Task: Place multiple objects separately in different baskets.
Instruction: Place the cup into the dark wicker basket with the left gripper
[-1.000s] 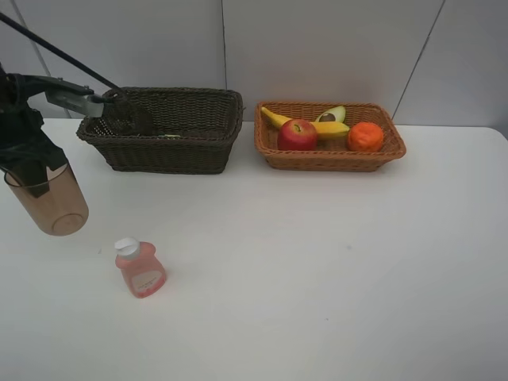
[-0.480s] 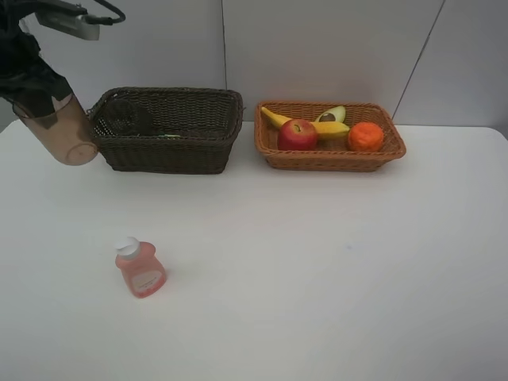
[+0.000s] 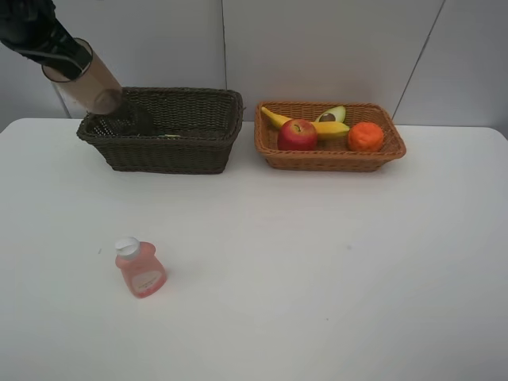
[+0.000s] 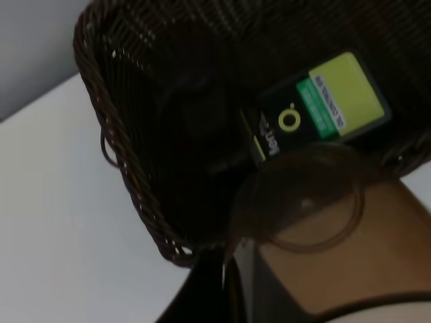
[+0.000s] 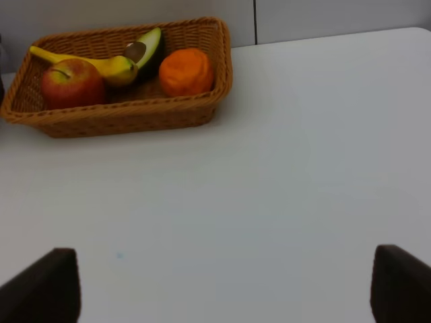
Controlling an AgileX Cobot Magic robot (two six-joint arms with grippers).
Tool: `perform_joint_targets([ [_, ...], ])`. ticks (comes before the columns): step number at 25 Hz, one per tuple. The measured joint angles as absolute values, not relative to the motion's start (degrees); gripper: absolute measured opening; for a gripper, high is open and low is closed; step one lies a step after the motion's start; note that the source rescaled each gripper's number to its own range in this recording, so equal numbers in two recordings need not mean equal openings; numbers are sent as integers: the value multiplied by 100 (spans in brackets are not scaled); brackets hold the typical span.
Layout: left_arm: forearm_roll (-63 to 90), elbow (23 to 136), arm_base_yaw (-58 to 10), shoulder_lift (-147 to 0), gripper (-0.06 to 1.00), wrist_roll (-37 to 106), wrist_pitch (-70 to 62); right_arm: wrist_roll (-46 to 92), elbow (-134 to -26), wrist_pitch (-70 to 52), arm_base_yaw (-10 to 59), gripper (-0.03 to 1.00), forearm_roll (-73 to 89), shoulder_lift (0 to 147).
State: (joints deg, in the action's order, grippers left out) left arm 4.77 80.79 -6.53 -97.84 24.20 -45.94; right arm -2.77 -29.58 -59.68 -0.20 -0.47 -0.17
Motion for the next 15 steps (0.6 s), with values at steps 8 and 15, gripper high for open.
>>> perform_joint_targets([
  [8, 389, 8079, -919, -10188, 1, 2580, -3267, -277, -2958, -5968, -20, 85, -47, -17],
  [15, 0, 8079, -1028, -10660, 1, 2625, -2377, -277, -2958, -5968, -20, 85, -47, -17],
])
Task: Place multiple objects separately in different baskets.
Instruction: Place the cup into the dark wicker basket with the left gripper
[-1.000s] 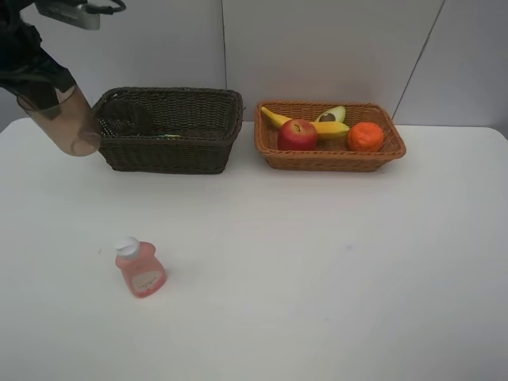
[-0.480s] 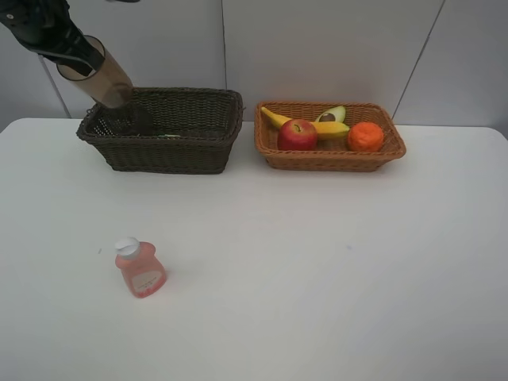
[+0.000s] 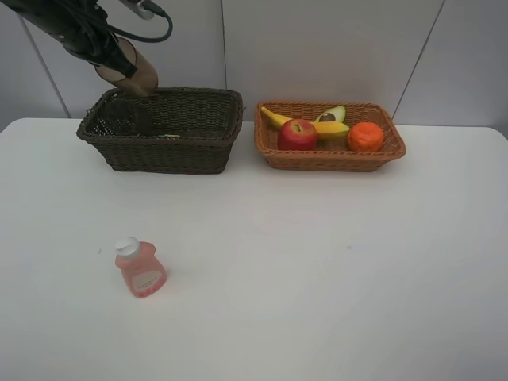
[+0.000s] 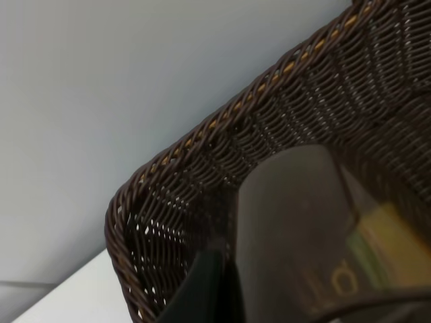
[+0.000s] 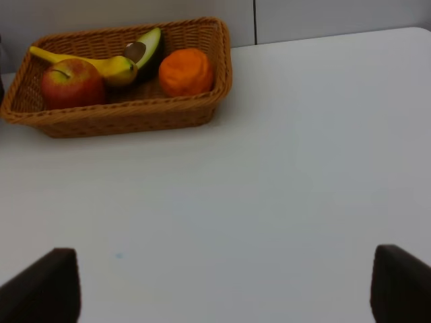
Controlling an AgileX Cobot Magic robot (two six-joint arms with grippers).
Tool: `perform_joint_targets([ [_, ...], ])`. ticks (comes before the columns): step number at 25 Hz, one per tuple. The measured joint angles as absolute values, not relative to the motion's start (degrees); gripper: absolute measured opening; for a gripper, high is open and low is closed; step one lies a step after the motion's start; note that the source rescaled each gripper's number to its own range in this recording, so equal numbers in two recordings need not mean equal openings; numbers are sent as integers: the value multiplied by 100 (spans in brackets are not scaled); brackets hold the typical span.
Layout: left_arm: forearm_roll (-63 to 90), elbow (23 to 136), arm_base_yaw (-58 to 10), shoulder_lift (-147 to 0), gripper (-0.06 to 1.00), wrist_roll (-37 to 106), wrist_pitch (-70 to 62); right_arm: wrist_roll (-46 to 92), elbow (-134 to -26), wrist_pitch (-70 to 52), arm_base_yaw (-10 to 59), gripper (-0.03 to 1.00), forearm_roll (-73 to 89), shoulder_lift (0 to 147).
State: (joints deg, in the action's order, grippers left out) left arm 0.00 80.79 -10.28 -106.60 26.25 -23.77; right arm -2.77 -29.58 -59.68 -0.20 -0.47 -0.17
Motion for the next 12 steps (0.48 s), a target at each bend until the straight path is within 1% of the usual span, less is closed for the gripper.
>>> perform_joint_targets([
  [12, -101, 8079, -1069, -11409, 1, 2883, -1375, -277, -2958, -5968, -20, 85, -47, -17],
])
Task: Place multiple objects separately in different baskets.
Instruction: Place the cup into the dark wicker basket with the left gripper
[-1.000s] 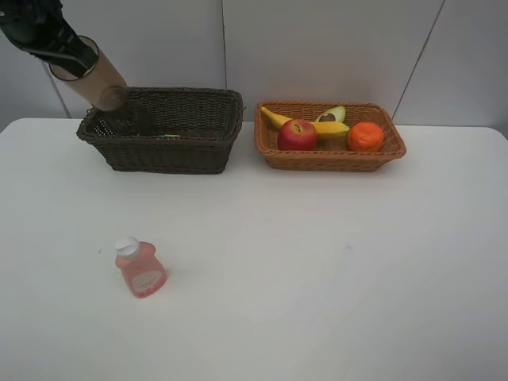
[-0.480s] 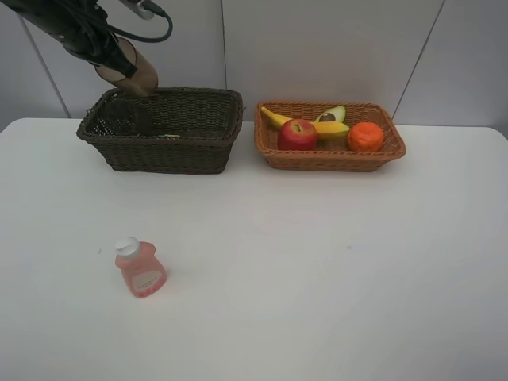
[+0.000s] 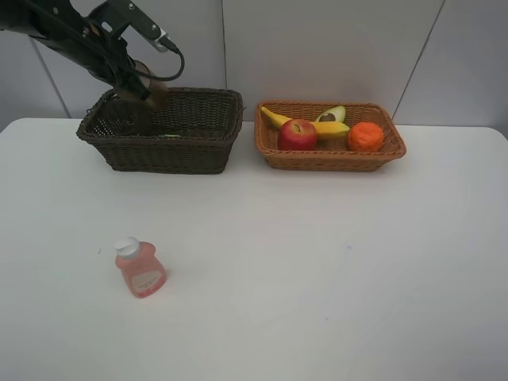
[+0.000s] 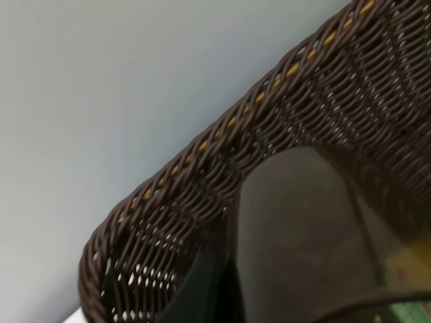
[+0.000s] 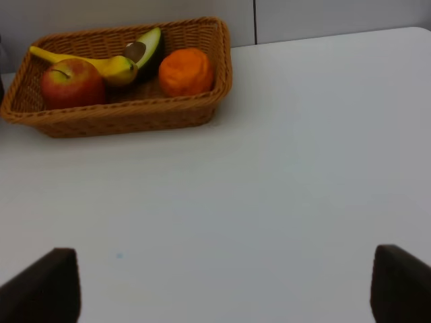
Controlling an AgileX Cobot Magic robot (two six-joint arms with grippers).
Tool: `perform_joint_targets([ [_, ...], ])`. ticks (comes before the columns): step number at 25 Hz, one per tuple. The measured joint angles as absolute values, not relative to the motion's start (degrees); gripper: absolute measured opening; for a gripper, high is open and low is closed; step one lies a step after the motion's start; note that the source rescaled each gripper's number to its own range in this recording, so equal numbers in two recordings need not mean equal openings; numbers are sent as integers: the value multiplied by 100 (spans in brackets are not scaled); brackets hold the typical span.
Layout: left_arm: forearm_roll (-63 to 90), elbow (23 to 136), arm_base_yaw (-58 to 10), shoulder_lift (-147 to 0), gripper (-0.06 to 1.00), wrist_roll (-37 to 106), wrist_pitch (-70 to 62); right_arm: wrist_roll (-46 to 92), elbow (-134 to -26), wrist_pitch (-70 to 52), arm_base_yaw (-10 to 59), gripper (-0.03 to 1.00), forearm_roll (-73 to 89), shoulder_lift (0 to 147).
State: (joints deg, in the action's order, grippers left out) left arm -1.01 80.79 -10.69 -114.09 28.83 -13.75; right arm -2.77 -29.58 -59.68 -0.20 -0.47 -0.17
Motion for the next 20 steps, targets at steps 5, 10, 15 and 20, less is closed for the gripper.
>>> perform_joint_targets([
  [5, -101, 8079, -1093, -11547, 1, 2896, -1028, -282, -2958, -5968, -20, 85, -47, -17],
  [10, -101, 8079, -1093, -11614, 1, 2896, -917, -282, -2958, -5968, -20, 85, -47, -17],
  [15, -101, 8079, -1093, -11677, 1, 2896, -810, -282, -2958, -5968, -20, 85, -47, -17],
  [20, -101, 8079, -1093, -11756, 1, 2896, -804, -282, -2958, -5968, -20, 85, -47, -17],
])
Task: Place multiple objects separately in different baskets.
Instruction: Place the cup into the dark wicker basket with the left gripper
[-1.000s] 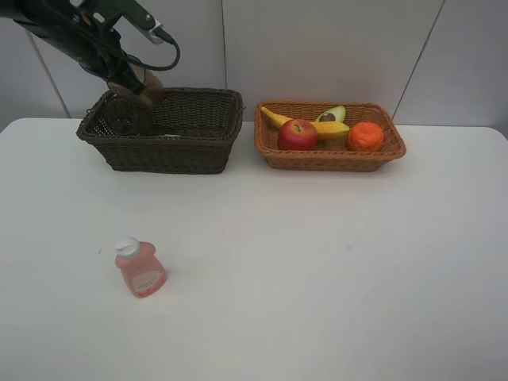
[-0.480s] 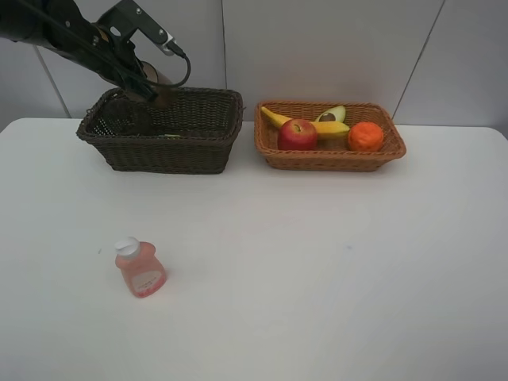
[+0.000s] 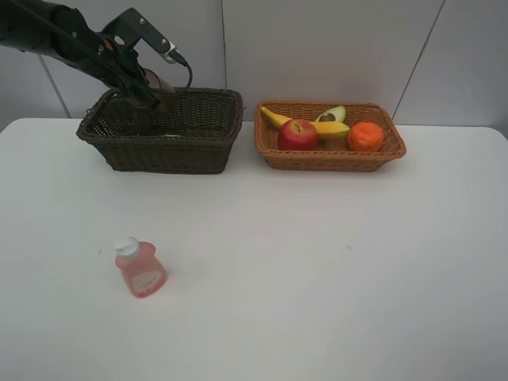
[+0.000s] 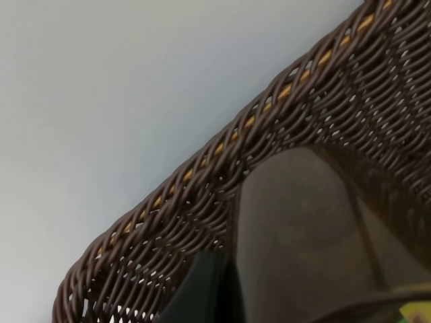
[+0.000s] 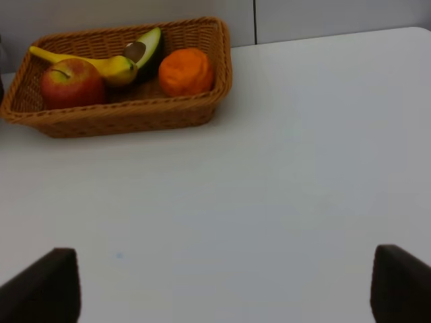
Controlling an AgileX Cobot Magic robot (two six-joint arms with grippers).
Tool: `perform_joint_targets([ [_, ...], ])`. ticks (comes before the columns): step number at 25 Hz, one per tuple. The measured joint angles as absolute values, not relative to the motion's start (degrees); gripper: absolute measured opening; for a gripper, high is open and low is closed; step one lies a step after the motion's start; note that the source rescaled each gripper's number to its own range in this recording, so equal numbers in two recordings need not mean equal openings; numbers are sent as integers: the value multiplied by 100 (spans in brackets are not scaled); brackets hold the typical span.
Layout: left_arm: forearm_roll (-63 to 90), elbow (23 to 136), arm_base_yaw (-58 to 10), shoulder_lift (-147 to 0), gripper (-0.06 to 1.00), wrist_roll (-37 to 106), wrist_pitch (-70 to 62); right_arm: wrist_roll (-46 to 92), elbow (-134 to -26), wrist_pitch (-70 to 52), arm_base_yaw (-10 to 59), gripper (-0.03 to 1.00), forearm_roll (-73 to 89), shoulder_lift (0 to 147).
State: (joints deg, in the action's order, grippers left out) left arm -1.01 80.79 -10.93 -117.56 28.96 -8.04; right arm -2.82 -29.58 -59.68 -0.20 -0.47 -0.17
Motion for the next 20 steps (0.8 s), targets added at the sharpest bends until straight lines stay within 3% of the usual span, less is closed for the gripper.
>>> perform_joint_targets([
  [15, -101, 8079, -1093, -11756, 2, 2896, -804, -282, -2958, -5968, -20, 85, -47, -17],
  [17, -101, 8079, -1093, -11756, 9, 2896, -804, -282, -2958, -5968, -20, 85, -47, -17],
  [18, -101, 8079, -1093, -11756, 18, 2896, -832, -282, -2958, -5968, -20, 85, -47, -17],
  [20, -101, 8079, -1093, -11756, 45, 2896, -960, -282, -2958, -5968, -20, 85, -47, -17],
])
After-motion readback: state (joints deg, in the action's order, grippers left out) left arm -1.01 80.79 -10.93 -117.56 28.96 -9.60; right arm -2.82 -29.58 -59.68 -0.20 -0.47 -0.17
